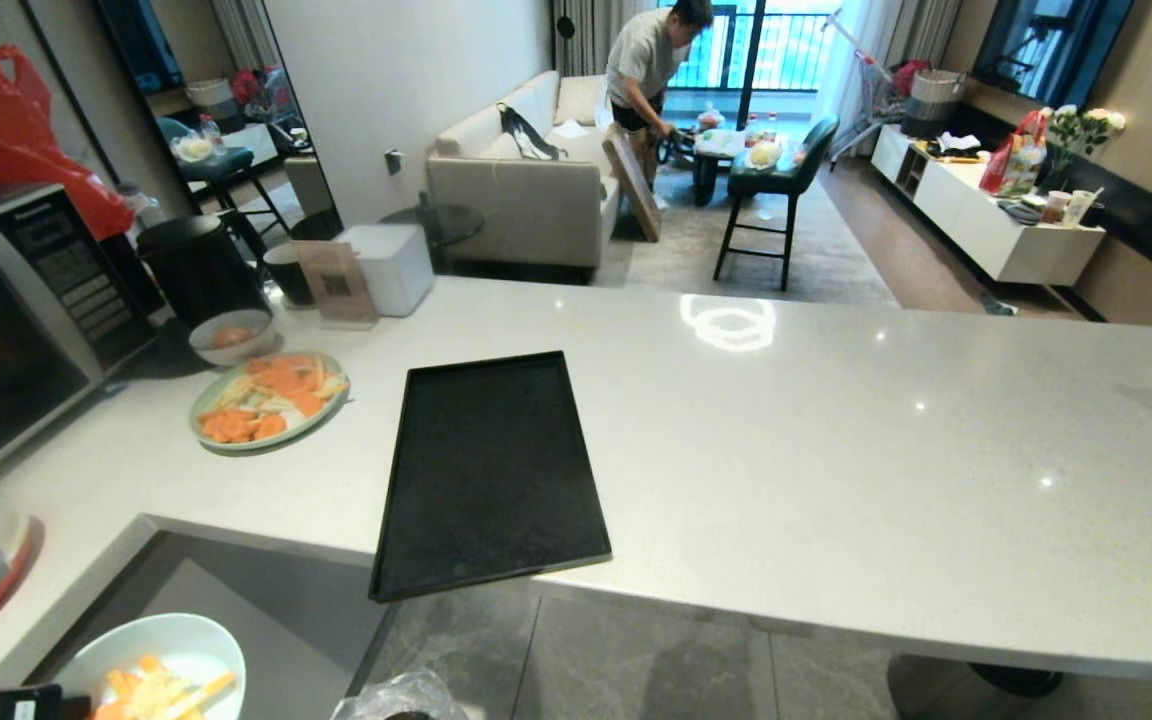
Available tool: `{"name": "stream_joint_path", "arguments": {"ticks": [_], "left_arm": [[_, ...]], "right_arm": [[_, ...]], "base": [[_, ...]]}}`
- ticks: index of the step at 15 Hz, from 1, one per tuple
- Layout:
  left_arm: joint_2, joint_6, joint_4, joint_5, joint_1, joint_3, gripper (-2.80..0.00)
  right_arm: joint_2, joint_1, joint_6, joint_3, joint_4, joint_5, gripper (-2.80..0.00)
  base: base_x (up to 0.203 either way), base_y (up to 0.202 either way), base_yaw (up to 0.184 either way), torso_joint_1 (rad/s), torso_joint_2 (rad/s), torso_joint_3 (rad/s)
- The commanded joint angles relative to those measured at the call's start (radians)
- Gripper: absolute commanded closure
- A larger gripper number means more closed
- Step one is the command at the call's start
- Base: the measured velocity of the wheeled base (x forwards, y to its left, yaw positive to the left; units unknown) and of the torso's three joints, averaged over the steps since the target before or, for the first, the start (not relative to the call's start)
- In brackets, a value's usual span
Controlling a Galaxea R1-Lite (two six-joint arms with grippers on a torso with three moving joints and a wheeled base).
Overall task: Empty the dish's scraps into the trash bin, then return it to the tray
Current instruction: Move the bowl over the trash can
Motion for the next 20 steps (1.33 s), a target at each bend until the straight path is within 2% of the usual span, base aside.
{"name": "stream_joint_path", "arguments": {"ticks": [1, 20], "left_arm": [[0.010, -0.003, 0.001, 0.002, -0.006, -0.005, 0.00], [0.025, -0.008, 0.003, -0.010, -0.025, 0.023, 0.00]], "right_arm": [[0.000, 0.000, 0.000, 0.000, 0.000, 0.000, 0.00], [0.001, 0.000, 0.000, 0.000, 0.000, 0.000, 0.00]], "base": [[0.000, 0.000, 0.000, 0.000, 0.00, 0.000], [0.000, 0.000, 0.000, 0.000, 0.00, 0.000]]}}
